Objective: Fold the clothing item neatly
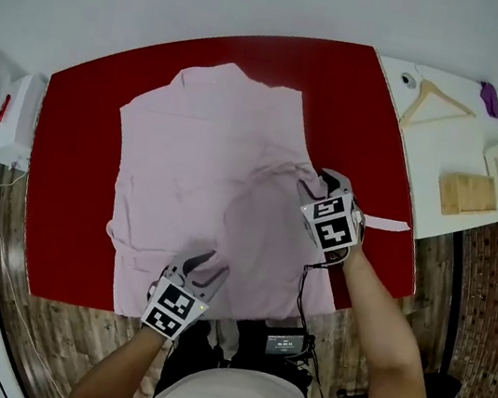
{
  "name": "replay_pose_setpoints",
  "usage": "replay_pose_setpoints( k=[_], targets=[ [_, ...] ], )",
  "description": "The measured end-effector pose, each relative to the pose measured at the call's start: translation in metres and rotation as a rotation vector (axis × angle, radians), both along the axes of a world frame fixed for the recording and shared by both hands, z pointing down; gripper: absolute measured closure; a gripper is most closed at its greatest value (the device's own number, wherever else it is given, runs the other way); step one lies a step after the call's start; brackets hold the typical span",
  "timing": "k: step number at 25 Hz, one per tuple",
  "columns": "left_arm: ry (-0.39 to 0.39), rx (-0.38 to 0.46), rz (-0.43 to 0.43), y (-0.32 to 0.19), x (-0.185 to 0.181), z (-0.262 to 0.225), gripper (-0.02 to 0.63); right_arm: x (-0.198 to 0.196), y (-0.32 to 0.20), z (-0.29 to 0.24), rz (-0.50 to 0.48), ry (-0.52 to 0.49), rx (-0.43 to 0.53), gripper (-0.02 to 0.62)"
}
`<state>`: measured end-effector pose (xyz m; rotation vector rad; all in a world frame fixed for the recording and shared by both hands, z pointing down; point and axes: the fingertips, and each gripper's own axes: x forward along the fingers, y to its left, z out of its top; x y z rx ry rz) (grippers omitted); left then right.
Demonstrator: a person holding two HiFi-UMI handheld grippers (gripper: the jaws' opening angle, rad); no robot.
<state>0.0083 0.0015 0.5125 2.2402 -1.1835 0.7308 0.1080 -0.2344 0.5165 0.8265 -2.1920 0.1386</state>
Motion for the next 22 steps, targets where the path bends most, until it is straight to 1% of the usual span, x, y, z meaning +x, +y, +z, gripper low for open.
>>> replay_pose_setpoints(
  k=[2,7,13,16,19,22],
  targets=[
    [0.012,0.0,0.016,-0.004,0.007,-0.003,0.463,0.019,0.003,-0.003,0.029,-0.003,0.005,0.416],
    [0.025,-0.006,0.057,-0.01,0.029,-0.007,0.463,0.081,0.01,0.0,0.115,0.035,0.008,0.417],
    [0.041,-0.01,0.079,-0.016,0.051,-0.012,0.463,0.176,0.007,0.013,0.297,0.077,-0.011,0.417],
    [0.044,-0.005,0.089,-0.022,0.06,-0.013,0.463,0.219,0.007,0.022,0.368,0.111,-0.019,0.417],
    [0.046,0.004,0.102,-0.03,0.071,-0.017,0.463,0.25,0.009,0.027,0.417,0.134,-0.024,0.417],
    [0.052,0.018,0.119,-0.039,0.082,-0.022,0.463,0.268,0.008,0.029,0.453,0.128,-0.031,0.417]
  ],
)
